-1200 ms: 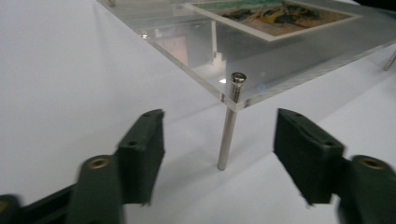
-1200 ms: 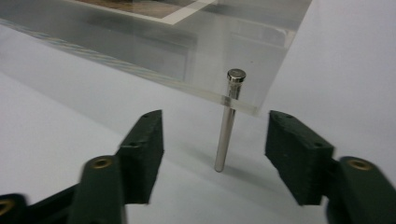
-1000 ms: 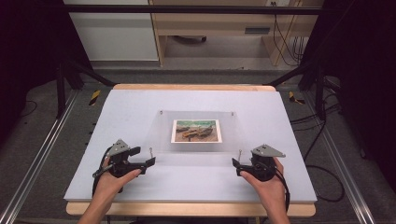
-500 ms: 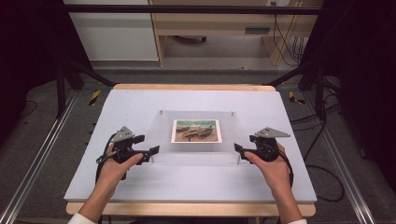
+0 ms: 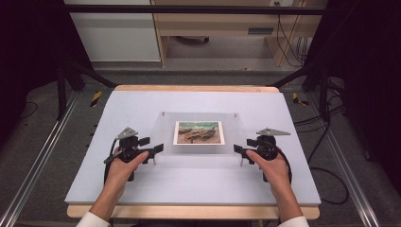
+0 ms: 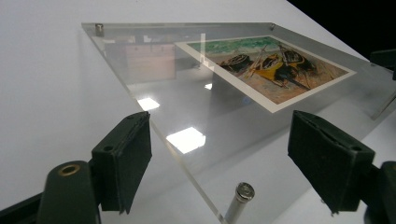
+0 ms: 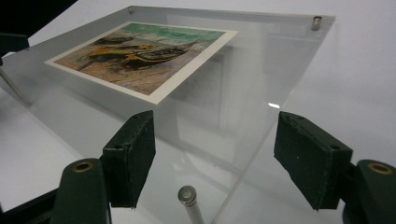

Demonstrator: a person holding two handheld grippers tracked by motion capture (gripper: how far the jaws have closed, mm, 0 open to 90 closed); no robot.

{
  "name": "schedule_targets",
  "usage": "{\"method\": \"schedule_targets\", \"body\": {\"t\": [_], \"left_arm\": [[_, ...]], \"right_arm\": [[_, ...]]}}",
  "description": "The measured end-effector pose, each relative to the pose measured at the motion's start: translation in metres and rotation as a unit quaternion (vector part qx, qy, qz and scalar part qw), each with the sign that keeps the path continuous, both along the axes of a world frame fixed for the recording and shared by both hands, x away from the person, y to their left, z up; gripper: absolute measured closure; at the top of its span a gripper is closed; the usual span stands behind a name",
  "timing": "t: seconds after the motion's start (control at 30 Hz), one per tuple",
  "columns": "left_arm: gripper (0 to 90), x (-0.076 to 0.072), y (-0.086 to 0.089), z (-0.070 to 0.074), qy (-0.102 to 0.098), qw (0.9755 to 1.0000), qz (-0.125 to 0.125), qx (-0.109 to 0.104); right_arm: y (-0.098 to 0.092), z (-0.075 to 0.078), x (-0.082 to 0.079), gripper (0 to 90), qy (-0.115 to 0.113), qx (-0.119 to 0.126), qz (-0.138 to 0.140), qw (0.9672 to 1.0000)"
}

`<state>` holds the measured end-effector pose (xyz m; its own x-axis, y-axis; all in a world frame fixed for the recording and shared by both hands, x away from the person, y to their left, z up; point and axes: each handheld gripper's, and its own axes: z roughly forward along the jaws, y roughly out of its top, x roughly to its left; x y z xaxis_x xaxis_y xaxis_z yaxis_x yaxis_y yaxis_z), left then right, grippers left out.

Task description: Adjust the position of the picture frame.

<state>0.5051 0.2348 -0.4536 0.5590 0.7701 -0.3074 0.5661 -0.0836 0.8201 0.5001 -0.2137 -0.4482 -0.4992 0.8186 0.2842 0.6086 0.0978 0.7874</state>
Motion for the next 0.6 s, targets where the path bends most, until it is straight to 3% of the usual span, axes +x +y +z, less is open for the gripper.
{"method": "schedule_targets", "body": {"t": [0.27, 0.37, 0.5, 0.6], "left_arm": [[22.3, 0.004, 0.001, -0.006, 0.029, 0.9993, -0.009, -0.023], [22.1, 0.006, 0.003, -0.010, 0.043, 0.9980, -0.006, -0.045], [21.0, 0.006, 0.003, -0.011, 0.051, 0.9974, -0.005, -0.050], [21.1, 0.006, 0.002, -0.013, 0.064, 0.9955, -0.017, -0.067]], "right_arm": [[0.001, -0.003, 0.001, 28.8, 0.014, 0.020, 0.000, 0.9997], [0.000, -0.005, 0.002, 28.6, 0.019, 0.033, -0.001, 0.9993], [-0.001, -0.006, 0.002, 28.3, 0.029, 0.043, -0.006, 0.9986], [-0.002, -0.007, 0.002, 28.2, 0.033, 0.051, -0.007, 0.9981]]}}
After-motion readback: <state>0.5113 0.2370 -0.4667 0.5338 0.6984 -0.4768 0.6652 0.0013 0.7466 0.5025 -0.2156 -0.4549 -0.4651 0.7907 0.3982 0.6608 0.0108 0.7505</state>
